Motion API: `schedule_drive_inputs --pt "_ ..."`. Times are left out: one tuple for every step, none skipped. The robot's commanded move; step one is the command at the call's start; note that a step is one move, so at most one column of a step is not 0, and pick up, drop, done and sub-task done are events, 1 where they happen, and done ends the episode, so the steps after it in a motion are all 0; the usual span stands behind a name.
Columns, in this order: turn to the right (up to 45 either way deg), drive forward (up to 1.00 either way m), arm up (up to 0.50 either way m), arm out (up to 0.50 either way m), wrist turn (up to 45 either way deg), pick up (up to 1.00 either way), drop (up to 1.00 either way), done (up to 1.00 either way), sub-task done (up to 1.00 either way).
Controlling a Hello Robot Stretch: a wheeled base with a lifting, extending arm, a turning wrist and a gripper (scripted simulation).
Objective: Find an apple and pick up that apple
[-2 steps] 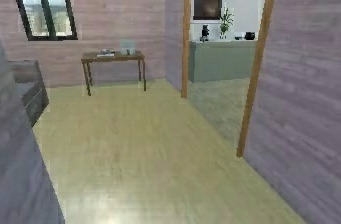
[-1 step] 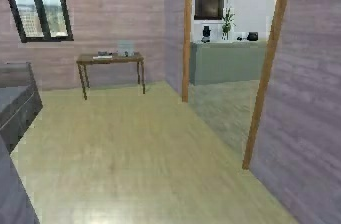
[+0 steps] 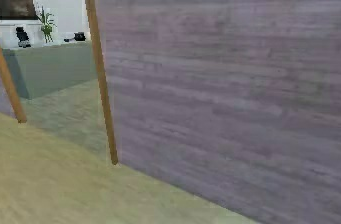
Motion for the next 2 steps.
schedule_drive_inputs --pt "27.0 0.00 0.00 0.00 0.0 0.00 0.00 0.00 0.00" --pt "0.0 0.35 0.00 0.00 0.0 0.00 0.00 0.00 0.00"
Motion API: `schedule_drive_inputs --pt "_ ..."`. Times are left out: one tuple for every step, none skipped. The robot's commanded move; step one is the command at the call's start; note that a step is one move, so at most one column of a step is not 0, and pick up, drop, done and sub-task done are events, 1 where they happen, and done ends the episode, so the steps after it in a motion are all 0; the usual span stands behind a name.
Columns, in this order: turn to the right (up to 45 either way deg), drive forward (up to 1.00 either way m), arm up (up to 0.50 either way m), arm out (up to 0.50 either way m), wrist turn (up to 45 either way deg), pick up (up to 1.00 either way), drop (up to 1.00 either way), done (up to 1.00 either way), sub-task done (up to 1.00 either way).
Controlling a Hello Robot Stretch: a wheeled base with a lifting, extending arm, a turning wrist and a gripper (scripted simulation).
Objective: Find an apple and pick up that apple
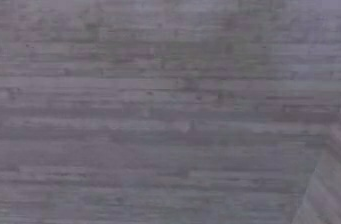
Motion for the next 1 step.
schedule_drive_inputs --pt "-45.0 0.00 0.00 0.00 0.0 0.00 0.00 0.00 0.00"
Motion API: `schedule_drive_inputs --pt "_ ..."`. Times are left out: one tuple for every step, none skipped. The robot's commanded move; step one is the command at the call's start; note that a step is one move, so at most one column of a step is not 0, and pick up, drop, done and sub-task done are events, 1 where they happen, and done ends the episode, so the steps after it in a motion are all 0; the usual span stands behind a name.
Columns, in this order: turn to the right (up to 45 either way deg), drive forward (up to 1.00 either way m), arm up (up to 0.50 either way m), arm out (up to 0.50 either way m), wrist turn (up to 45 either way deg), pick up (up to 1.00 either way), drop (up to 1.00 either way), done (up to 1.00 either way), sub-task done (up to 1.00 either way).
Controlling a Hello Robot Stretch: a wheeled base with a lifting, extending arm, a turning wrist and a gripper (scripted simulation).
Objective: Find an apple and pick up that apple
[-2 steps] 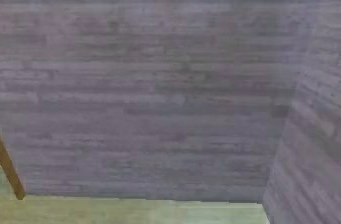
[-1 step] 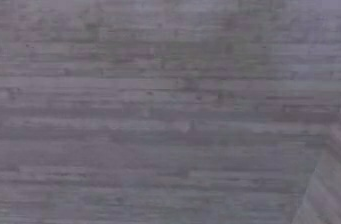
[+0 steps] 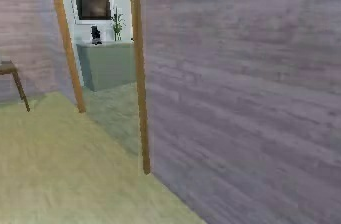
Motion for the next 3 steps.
schedule_drive_inputs --pt "-36.0 0.00 0.00 0.00 0.0 0.00 0.00 0.00 0.00" --pt "0.0 1.00 0.00 0.00 0.0 0.00 0.00 0.00 0.00" --pt "-3.0 0.00 0.00 0.00 0.0 0.00 0.00 0.00 0.00"
